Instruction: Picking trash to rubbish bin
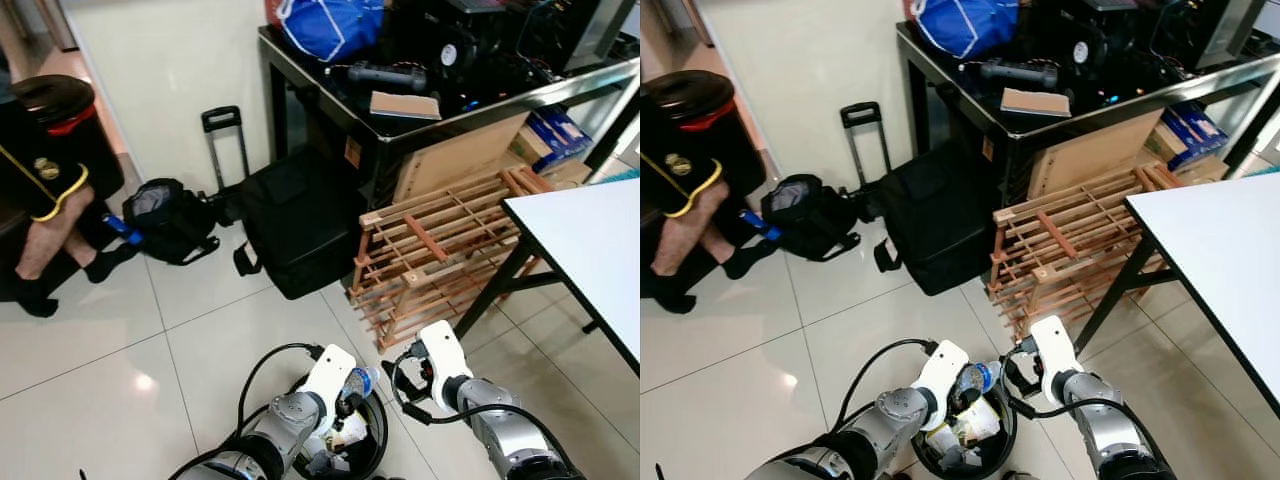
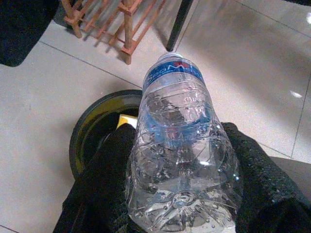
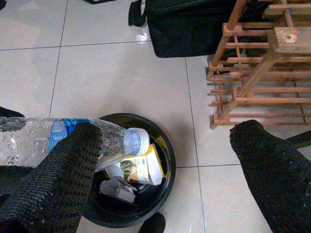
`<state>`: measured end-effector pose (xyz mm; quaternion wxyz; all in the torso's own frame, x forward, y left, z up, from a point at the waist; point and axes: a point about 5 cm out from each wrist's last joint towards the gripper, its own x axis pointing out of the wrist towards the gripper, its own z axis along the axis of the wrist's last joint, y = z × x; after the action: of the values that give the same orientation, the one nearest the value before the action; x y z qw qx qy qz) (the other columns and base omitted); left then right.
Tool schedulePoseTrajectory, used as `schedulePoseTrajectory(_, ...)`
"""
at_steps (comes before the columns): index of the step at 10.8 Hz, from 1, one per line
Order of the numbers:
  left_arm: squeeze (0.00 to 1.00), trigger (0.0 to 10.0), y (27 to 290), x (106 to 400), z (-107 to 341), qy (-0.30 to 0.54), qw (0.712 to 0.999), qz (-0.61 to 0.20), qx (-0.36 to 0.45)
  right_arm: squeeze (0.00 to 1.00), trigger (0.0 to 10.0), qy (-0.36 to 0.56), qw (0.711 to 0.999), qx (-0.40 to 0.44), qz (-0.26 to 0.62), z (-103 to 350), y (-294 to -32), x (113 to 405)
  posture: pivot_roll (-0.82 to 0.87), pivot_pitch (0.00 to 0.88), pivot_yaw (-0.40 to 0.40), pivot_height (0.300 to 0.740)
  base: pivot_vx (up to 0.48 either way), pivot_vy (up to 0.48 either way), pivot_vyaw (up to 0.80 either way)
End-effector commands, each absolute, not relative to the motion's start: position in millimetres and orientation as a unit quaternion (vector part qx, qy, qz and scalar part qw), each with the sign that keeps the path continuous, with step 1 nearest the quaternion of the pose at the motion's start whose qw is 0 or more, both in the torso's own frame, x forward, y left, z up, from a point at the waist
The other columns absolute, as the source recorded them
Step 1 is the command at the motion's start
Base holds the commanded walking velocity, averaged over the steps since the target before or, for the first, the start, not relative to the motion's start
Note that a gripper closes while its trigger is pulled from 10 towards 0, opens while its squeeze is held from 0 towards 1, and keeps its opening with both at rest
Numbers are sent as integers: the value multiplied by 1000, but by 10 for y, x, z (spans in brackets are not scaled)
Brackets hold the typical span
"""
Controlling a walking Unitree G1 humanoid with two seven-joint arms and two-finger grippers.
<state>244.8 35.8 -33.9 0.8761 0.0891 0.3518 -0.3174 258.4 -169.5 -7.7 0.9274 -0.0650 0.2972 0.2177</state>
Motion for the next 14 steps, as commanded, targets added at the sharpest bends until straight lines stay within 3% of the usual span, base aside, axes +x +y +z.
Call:
schedulePoseTrajectory(1,0,10000,247,2401,-337,354,870,-332,85,0,10000,301,926,-63,221,-91,-1688,2554,-147,105,17,740,0,0,0)
schedulePoseTrajectory(4,0,10000,251,2407,-334,351,869,-336,96,0,10000,301,926,-63,219,-83,-1669,2559,-149,104,19,740,0,0,0)
schedulePoseTrajectory(5,439,10000,251,2408,-332,349,868,-339,99,0,10000,301,926,-62,220,-82,-1663,2561,-147,104,19,740,0,0,0)
schedulePoseTrajectory(8,455,10000,255,2411,-332,346,868,-340,108,0,10000,300,927,-61,218,-78,-1651,2571,-149,101,24,740,0,0,0)
schedulePoseTrajectory(10,545,10000,245,2407,-330,343,866,-345,113,0,10000,300,927,-61,218,-77,-1642,2573,-148,99,25,740,0,0,0)
schedulePoseTrajectory(11,804,10000,246,2409,-329,342,866,-345,116,0,10000,301,926,-60,218,-80,-1638,2573,-147,99,25,740,0,0,0)
schedulePoseTrajectory(12,298,10000,250,2413,-328,340,867,-343,121,0,10000,301,926,-60,218,-82,-1634,2574,-147,99,25,740,0,0,0)
schedulePoseTrajectory(13,298,10000,250,2413,-328,340,867,-343,121,0,10000,301,926,-60,218,-82,-1634,2574,-147,99,25,740,0,0,0)
schedulePoseTrajectory(14,0,10000,248,2411,-328,339,867,-344,120,0,10000,301,926,-59,219,-84,-1632,2572,-147,98,26,740,0,0,0)
